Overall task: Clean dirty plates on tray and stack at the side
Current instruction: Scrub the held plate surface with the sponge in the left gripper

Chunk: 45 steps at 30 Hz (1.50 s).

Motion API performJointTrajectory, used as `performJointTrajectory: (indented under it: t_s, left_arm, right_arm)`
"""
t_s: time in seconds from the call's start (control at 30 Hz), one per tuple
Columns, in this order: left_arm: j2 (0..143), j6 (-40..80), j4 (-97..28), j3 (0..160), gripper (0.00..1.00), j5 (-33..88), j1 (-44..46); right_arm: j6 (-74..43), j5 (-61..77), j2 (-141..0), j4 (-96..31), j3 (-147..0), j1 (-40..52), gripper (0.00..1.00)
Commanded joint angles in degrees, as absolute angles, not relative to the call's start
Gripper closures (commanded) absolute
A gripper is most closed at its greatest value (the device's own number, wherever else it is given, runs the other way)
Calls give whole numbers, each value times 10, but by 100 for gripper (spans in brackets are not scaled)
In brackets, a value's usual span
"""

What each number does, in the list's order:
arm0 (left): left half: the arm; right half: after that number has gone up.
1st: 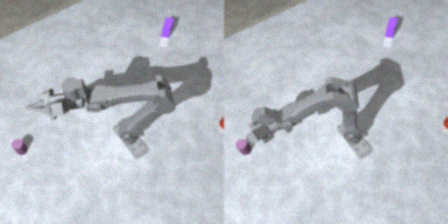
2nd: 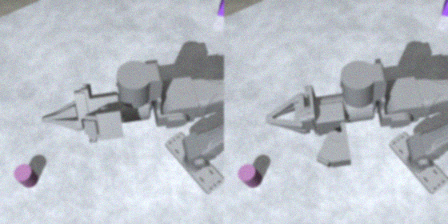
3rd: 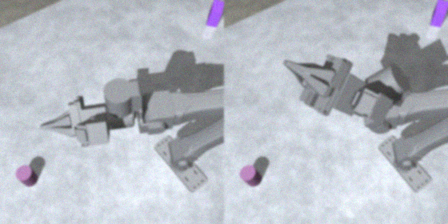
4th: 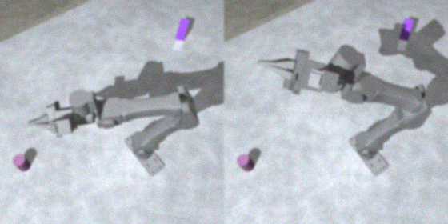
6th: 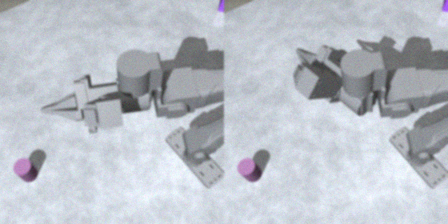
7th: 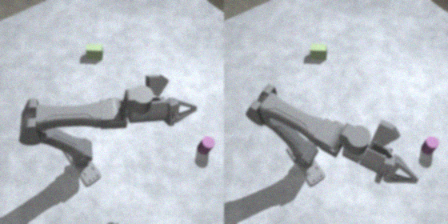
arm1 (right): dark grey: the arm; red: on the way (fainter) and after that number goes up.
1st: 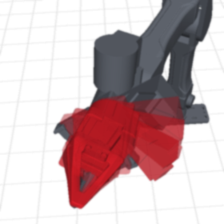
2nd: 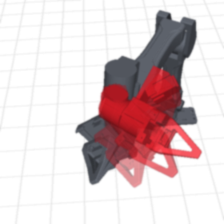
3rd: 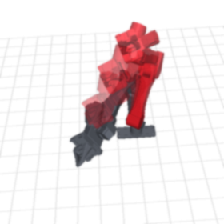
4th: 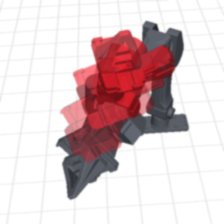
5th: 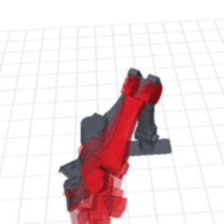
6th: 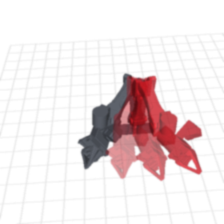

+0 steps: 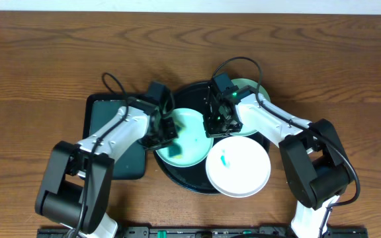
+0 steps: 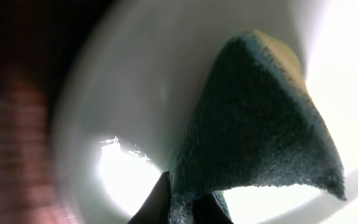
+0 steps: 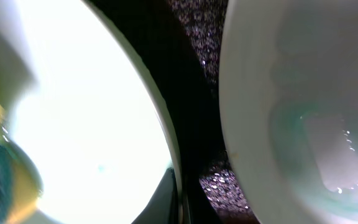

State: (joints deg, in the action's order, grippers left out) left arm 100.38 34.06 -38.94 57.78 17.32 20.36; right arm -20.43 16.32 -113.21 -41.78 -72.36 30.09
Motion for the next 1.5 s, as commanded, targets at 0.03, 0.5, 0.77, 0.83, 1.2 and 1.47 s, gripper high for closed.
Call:
performJointTrajectory:
  t_s: [0.03, 0.5, 0.77, 0.83, 1.2, 1.47]
  left_arm:
    - [1028, 329, -436, 562, 93, -51, 178]
    - [1028, 278, -424, 622, 93, -26, 183]
    - [1030, 178, -350, 622, 93, -18, 220]
    - [1035, 164, -334, 622, 93, -2, 238]
    - [1107, 49, -342, 622, 93, 71, 369]
    - [1107, -29, -380, 622, 93, 160, 398]
  right_arm:
    - [-206, 170, -1143, -421, -717, 308, 99]
    - [-206, 170, -1143, -423, -717, 308, 99]
    - [-201, 170, -1143, -429, -717, 308, 99]
    - [-200, 170, -1143, -430, -717, 308, 99]
    - [-201, 170, -1143, -433, -717, 308, 99]
    - [-201, 170, -1143, -433, -717, 308, 99]
